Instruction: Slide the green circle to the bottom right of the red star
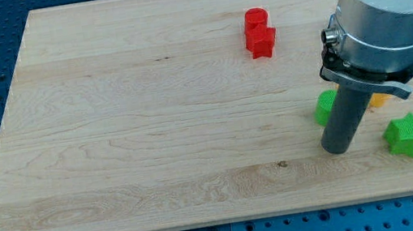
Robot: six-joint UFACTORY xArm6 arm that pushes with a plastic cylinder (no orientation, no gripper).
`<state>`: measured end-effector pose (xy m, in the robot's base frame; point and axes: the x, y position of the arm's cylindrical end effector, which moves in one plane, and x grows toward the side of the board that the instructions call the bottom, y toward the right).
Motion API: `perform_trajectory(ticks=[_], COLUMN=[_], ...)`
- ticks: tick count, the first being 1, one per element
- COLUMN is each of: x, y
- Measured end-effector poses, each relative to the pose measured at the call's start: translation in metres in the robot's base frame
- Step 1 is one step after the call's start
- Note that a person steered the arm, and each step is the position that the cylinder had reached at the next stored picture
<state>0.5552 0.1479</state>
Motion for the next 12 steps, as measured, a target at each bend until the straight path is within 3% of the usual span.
perform_trajectory(ticks=[3, 5, 6, 10, 12], x=[-0.039, -0.021, -0.032, -0.102, -0.091], y=[0.000, 0.045, 0.047, -0.007, -0.007])
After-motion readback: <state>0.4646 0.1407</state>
